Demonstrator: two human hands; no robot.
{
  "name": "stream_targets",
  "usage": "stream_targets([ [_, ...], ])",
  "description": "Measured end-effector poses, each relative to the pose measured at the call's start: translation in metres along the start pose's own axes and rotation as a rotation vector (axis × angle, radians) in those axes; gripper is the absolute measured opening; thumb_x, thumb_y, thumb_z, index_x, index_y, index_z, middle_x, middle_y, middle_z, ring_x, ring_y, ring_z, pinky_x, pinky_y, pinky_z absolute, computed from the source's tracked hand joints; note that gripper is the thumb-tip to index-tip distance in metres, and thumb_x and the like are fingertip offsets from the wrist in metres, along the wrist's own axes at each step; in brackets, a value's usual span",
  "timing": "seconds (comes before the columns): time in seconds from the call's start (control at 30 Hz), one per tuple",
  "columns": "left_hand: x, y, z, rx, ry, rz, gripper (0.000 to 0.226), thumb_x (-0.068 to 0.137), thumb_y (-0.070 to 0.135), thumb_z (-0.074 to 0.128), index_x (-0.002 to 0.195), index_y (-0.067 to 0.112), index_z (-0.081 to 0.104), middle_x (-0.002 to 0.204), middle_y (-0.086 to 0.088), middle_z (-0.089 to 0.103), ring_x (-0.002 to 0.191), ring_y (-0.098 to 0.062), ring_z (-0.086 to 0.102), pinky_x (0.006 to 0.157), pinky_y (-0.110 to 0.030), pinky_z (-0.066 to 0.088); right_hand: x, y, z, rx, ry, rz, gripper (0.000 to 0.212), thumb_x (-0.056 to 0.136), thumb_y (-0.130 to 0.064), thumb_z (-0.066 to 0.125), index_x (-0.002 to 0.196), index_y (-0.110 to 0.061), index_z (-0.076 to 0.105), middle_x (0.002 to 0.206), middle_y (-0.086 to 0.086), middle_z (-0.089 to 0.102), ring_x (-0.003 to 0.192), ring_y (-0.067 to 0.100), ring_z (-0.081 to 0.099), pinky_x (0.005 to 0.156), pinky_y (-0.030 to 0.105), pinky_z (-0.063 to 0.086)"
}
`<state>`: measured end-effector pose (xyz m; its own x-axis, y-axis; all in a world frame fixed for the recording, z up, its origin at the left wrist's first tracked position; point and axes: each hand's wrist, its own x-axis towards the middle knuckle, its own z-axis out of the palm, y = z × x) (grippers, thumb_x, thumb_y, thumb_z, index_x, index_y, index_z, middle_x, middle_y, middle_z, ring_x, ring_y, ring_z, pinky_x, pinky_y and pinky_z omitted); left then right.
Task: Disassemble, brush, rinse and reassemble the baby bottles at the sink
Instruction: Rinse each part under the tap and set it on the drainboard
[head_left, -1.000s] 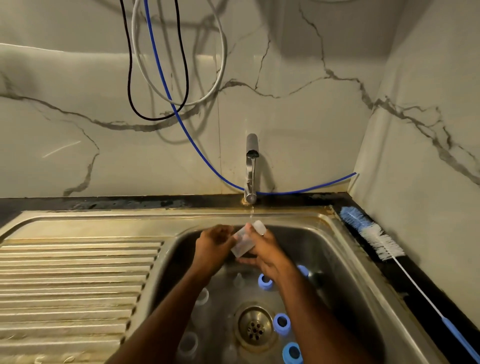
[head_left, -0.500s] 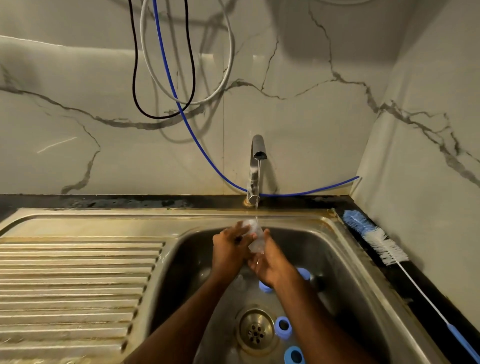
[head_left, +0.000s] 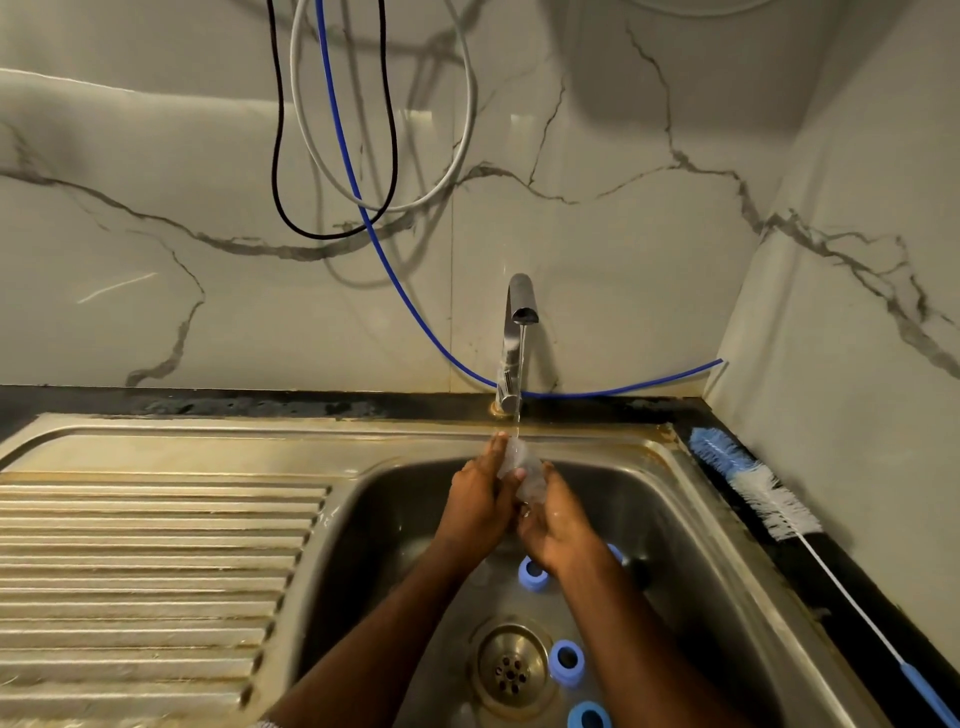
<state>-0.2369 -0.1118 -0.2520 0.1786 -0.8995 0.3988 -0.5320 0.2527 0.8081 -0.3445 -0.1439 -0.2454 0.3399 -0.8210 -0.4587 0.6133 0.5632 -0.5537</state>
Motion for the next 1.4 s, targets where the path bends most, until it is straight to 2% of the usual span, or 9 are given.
stream_targets([
  [0.07,0.0,0.004,-0.005,-0.17,0.017,-0.045,0.05,0.096,0.023,0.067,0.141,0.029,0.047,0.124,-0.004,0.07,0.1,0.008,0.066,0.083,-0.013,0.053,-0.002,-0.001,-0.002,-0.019,-0.023,0.005,0.046,0.098,-0.039,0.057,0.128,-0.005,0.06,0.12,0.024,0.069,0.114,0.033,0.064,0.099,0.043,0.051],
  [0.23,-0.002,0.01,-0.027,-0.656,-0.08,-0.157,0.035,0.093,0.008,0.065,0.128,0.015,0.064,0.116,-0.004,0.075,0.109,-0.02,0.071,0.087,-0.031,0.059,-0.003,0.0,0.003,-0.079,-0.001,0.013,0.05,0.093,-0.044,0.065,0.121,-0.003,0.065,0.093,0.017,0.071,0.074,0.02,0.062,0.066,0.029,0.057],
  [0.43,0.008,-0.001,-0.014,-0.34,-0.091,-0.09,0.058,0.097,0.032,0.063,0.15,0.033,0.041,0.137,0.003,0.058,0.122,-0.012,0.061,0.096,-0.032,0.056,0.007,0.001,-0.002,-0.159,0.093,-0.01,0.063,0.084,-0.057,0.069,0.116,-0.003,0.067,0.1,0.019,0.074,0.097,0.029,0.071,0.09,0.039,0.059],
  [0.67,0.015,-0.011,-0.017,-0.037,-0.09,0.062,0.055,0.089,0.043,0.07,0.137,0.021,0.056,0.123,0.003,0.065,0.108,-0.008,0.065,0.091,-0.029,0.058,0.009,-0.007,0.0,-0.488,0.293,-0.104,0.074,0.082,-0.074,0.059,0.098,-0.003,0.069,0.061,0.008,0.063,0.048,0.014,0.054,0.047,0.023,0.044],
  [0.87,0.008,-0.016,-0.015,-0.328,-0.061,-0.193,0.049,0.096,0.034,0.065,0.141,0.023,0.051,0.129,-0.008,0.064,0.109,-0.018,0.069,0.091,-0.038,0.06,0.007,-0.002,0.003,-0.588,0.267,-0.29,0.058,0.081,-0.064,0.069,0.112,-0.015,0.063,0.087,0.012,0.075,0.07,0.022,0.071,0.07,0.031,0.061],
  [0.97,0.003,-0.012,-0.012,-0.633,-0.038,-0.47,0.043,0.099,0.04,0.057,0.131,0.01,0.056,0.12,-0.02,0.068,0.102,-0.031,0.072,0.088,-0.047,0.06,0.005,0.003,0.007,-0.668,0.172,-0.387,0.078,0.076,-0.047,0.081,0.141,-0.029,0.041,0.126,0.012,0.064,0.104,0.03,0.068,0.086,0.046,0.06],
  [1.07,0.001,-0.003,-0.017,-0.814,-0.081,-0.572,0.049,0.102,0.044,0.048,0.127,0.003,0.06,0.11,-0.022,0.073,0.096,-0.031,0.074,0.08,-0.038,0.061,-0.004,0.007,0.018,-0.83,0.141,-0.532,0.094,0.08,-0.036,0.082,0.152,-0.033,0.021,0.145,0.009,0.044,0.125,0.031,0.053,0.084,0.037,0.057],
  [1.2,-0.006,0.006,-0.024,-0.9,-0.105,-0.608,0.049,0.103,0.045,0.046,0.127,0.004,0.06,0.11,-0.023,0.073,0.089,-0.028,0.074,0.073,-0.033,0.061,-0.004,0.012,0.02,-0.886,0.171,-0.594,0.084,0.083,-0.04,0.078,0.149,-0.027,0.026,0.141,0.009,0.048,0.121,0.029,0.057,0.062,0.018,0.048],
  [1.4,-0.021,-0.004,-0.05,-0.565,0.081,-0.383,0.034,0.095,0.035,0.061,0.126,0.021,0.057,0.117,-0.011,0.071,0.102,-0.024,0.073,0.092,-0.05,0.059,-0.004,0.026,0.027,-0.787,0.098,-0.382,0.071,0.081,-0.051,0.077,0.138,-0.023,0.044,0.122,0.005,0.063,0.099,0.02,0.067,0.069,0.029,0.057],
])
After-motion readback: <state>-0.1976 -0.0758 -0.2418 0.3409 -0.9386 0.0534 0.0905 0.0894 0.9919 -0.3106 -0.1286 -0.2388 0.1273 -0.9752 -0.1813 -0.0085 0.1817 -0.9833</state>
